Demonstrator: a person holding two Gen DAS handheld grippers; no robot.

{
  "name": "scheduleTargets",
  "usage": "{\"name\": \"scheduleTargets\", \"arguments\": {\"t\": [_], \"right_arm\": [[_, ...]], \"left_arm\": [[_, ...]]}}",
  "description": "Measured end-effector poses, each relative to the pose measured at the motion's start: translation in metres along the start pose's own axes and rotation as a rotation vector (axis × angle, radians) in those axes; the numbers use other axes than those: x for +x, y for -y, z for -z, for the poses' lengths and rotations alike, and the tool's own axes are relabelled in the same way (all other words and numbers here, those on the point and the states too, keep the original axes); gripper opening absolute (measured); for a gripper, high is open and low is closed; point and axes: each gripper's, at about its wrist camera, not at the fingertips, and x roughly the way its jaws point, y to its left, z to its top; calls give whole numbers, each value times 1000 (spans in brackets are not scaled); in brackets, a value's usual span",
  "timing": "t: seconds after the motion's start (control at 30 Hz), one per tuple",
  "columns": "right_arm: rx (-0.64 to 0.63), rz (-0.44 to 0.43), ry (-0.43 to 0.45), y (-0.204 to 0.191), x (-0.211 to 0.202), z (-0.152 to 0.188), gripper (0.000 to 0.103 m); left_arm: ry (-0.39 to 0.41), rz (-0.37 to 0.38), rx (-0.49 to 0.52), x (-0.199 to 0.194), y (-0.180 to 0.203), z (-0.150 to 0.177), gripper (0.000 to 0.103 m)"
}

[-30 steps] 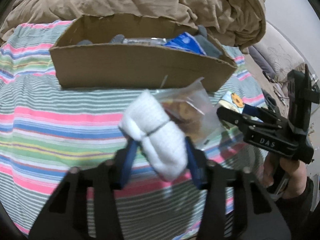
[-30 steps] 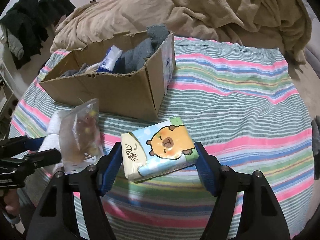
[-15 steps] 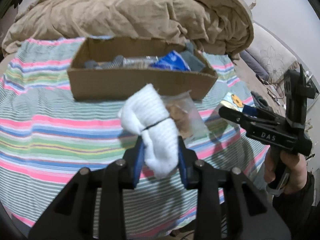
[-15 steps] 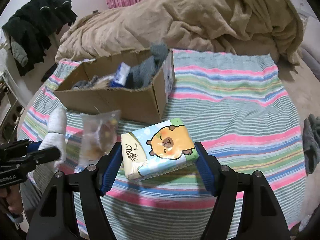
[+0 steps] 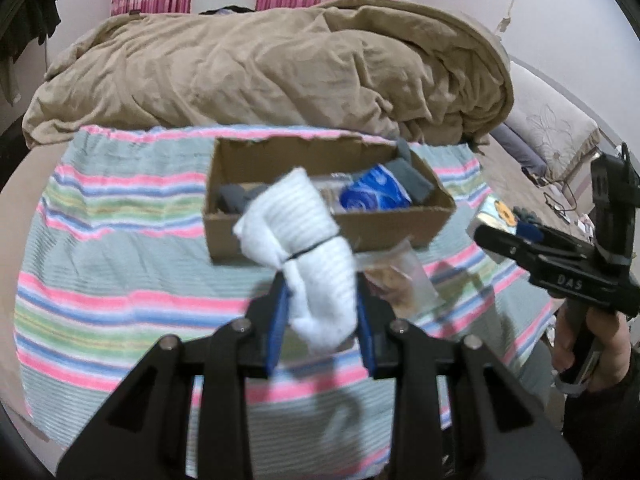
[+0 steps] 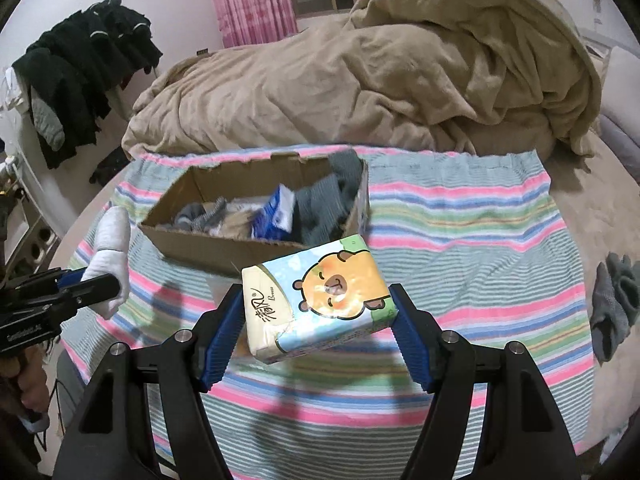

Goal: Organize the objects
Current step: 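Carry the white socks into the box with the left gripper while the right places the capybara pack in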

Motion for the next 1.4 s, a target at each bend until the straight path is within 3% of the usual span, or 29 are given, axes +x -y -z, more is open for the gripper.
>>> {"name": "scheduleTargets", "arguments": {"t": [0.43,0.7,1.4], "right_arm": [[2,4,13,-24,22,-34,73],[1,14,3,-34,51,-57,74],[165,-8,-29,-41,126,-89,74]], "left_arm": [[41,-20,48,15,-30,-39,32],[26,-10,69,46,-42,-57,32],[-54,15,130,111,-57,-87,35]]}}
